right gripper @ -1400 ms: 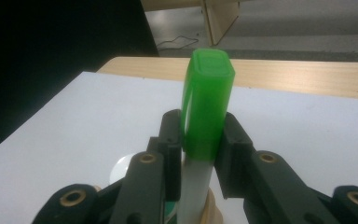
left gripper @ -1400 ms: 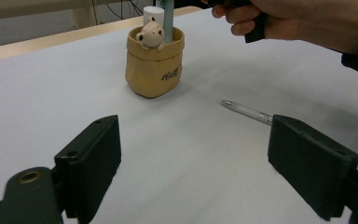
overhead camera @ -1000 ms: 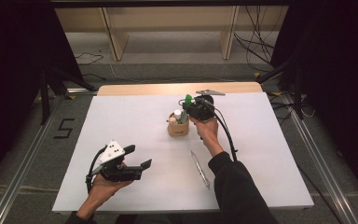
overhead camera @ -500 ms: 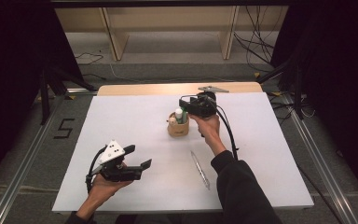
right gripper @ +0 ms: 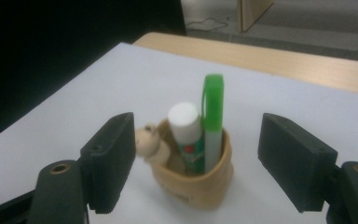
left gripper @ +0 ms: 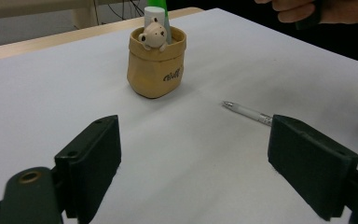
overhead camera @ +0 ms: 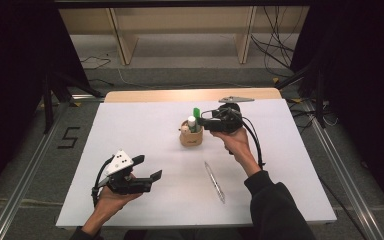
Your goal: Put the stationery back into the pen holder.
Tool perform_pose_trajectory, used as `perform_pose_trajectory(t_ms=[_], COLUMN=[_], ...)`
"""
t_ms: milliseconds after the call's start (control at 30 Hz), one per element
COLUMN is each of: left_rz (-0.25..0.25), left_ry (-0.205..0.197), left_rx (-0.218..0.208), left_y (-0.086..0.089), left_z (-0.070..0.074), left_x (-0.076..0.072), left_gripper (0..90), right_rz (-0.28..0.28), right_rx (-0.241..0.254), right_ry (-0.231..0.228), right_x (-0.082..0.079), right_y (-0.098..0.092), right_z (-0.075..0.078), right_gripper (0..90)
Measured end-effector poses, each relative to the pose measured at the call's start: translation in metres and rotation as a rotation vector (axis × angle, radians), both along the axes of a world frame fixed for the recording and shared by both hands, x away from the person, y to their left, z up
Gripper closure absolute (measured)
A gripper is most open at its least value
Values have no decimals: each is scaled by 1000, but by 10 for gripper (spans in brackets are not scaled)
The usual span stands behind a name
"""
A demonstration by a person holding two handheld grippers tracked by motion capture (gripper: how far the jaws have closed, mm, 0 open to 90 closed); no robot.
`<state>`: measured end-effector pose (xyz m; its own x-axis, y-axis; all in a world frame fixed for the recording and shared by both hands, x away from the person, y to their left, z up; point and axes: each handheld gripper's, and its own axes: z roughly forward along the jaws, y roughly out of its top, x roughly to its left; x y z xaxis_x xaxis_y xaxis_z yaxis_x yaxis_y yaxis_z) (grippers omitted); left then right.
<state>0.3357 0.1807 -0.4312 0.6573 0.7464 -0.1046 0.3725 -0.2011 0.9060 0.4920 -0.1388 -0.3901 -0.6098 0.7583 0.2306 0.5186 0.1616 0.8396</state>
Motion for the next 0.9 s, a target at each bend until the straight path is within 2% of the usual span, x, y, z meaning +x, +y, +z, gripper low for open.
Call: perform_pose_trajectory(t_ms=[133,267,333,433,600,767,900], left_rz=[4,6,4,2,1,-1,-1], left_ry=[1,0,1,2,-4,-5,-4], left_rx=[-3,-4,-1,4,-10,-10,-13], left_y=[0,0,0,0,2,2,3], left_z=[0,0,-1,-1,1,1,1], left_x=[0,0,0,1,0,-1,-1], left_gripper=[166,166,166,166,166,164,163], right_rz=[41,69,76,81,91,105,141], right_rx=[-17,-67,-79,-69,-122,-209,-290], right_ry=[26,49,52,62,96,107,135], right_x=[-14,-29,-36,-44,-54,-64,-71], right_y=[-5,-6,-7,-9,-10,-8,-3], right_z=[-1,-6,-9,-15,-23,-28,-33], right_gripper=[277,274,274,269,230,220,225])
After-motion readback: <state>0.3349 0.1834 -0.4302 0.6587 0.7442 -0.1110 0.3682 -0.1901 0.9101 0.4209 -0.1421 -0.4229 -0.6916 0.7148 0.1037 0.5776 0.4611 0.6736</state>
